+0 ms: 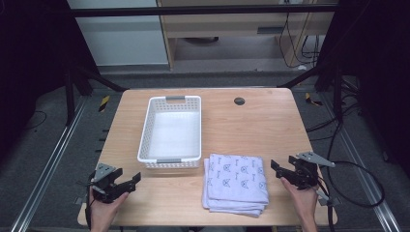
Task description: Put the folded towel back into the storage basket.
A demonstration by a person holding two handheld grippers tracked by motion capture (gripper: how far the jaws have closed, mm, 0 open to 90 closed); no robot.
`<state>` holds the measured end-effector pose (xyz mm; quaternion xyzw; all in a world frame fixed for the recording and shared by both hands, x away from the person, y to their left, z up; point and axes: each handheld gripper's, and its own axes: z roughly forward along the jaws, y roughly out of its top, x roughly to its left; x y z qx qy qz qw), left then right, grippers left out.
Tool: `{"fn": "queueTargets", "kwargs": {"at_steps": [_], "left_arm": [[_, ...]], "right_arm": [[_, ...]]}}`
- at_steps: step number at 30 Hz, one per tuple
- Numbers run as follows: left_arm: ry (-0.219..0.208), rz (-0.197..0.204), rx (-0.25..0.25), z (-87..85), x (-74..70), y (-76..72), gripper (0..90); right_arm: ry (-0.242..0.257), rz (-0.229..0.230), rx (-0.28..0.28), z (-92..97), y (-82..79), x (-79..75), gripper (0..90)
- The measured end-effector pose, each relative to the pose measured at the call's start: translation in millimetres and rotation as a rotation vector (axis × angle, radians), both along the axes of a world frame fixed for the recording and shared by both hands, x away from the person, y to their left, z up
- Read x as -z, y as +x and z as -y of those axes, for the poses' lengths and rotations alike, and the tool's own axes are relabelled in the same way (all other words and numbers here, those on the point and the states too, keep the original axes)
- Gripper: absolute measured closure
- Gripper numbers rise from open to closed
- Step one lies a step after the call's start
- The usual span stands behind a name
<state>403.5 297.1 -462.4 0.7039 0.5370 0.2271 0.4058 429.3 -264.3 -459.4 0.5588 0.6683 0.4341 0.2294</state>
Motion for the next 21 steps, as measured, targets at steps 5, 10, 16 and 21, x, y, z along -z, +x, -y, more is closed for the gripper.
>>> {"fn": "queueTargets", "kwargs": {"at_steps": [5,10,16,21], "left_arm": [[0.009,0.01,0.039,12.2,-1.7,-3.8,24.4],[0.009,0.016,0.077,26.9,-3.8,-8.5,25.9],[0.013,0.008,0.118,42.3,-4.2,-11.0,27.3],[0.017,0.003,0.154,56.5,-5.7,-13.2,29.8]], "right_arm": [[-0.013,-0.007,-0.024,-3.8,1.8,1.0,25.9],[-0.019,-0.007,-0.049,-7.8,1.5,0.9,26.2],[-0.033,0.004,-0.07,-12.0,1.8,-1.1,26.5],[-0.049,0.008,-0.076,-13.7,2.7,-1.5,26.6]]}}
